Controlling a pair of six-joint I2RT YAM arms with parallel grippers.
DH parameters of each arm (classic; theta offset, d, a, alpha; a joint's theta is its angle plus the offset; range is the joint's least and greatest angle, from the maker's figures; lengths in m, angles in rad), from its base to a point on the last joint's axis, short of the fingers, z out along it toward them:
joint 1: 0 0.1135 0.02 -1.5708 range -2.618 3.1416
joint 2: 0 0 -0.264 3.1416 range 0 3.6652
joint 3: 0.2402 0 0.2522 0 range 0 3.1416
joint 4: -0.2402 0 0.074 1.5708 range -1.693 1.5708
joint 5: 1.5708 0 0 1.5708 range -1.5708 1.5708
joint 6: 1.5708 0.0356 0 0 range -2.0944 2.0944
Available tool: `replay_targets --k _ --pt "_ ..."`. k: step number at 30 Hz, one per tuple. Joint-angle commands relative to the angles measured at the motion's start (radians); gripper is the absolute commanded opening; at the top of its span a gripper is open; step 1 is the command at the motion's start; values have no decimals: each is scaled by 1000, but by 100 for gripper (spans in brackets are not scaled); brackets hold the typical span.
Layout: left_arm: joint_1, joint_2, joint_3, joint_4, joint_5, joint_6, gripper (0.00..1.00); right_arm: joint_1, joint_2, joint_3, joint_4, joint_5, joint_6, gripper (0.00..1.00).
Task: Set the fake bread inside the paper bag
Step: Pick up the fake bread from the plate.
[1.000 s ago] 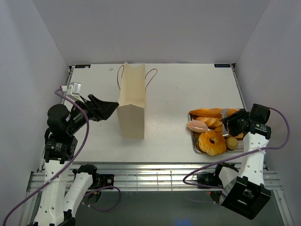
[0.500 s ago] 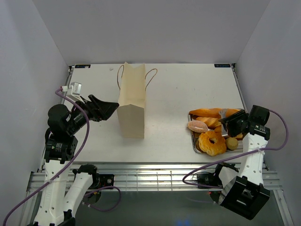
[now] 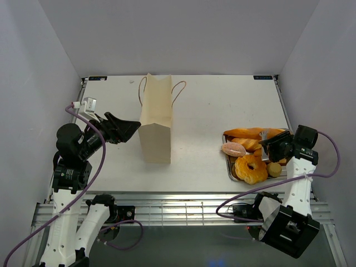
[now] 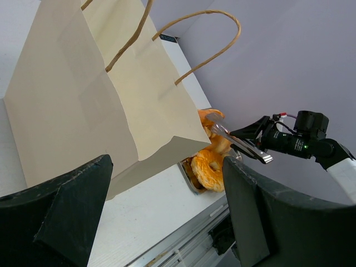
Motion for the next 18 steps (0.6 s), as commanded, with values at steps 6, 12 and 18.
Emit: replay_targets --k 6,12,18 --pt "0 1 -1 10 11 8 90 -15 22 -30 72 4 13 54" --pt "0 -1 -4 10 6 6 90 -19 43 -33 99 8 10 53" --pt "0 1 -4 12 6 5 90 -19 55 -42 127 -10 21 46"
